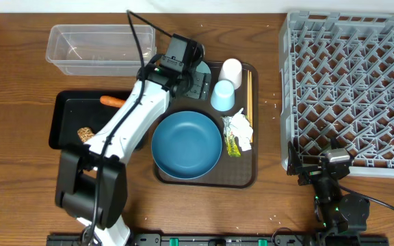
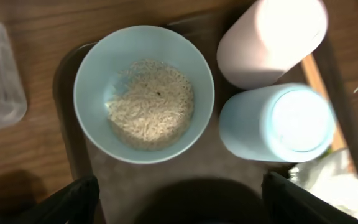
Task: Sort waste into correct bins and load items into the dishwasher rack
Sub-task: 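Move the left gripper over the light-blue rice bowl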
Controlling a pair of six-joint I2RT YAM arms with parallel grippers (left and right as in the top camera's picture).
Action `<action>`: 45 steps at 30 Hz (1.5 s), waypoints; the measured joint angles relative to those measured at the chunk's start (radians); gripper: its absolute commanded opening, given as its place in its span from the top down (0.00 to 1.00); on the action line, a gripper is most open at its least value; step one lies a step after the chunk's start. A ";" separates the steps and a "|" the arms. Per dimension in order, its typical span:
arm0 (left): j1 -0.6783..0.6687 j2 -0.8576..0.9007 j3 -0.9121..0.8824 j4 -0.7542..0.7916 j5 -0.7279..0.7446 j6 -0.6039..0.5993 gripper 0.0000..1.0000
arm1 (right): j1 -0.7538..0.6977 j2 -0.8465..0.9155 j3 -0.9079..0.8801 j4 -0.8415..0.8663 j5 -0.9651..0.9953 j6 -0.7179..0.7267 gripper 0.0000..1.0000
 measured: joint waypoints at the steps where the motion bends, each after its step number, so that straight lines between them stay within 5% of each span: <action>1: 0.000 0.011 0.000 0.007 0.000 0.026 0.16 | 0.000 0.000 0.000 0.000 0.000 0.000 0.01; 14: 0.002 0.134 0.000 0.091 0.000 0.347 0.10 | 0.000 0.000 0.000 0.000 0.000 0.000 0.01; 45: 0.002 0.209 0.000 0.156 0.000 0.443 0.19 | 0.000 0.000 0.000 0.000 0.000 0.000 0.01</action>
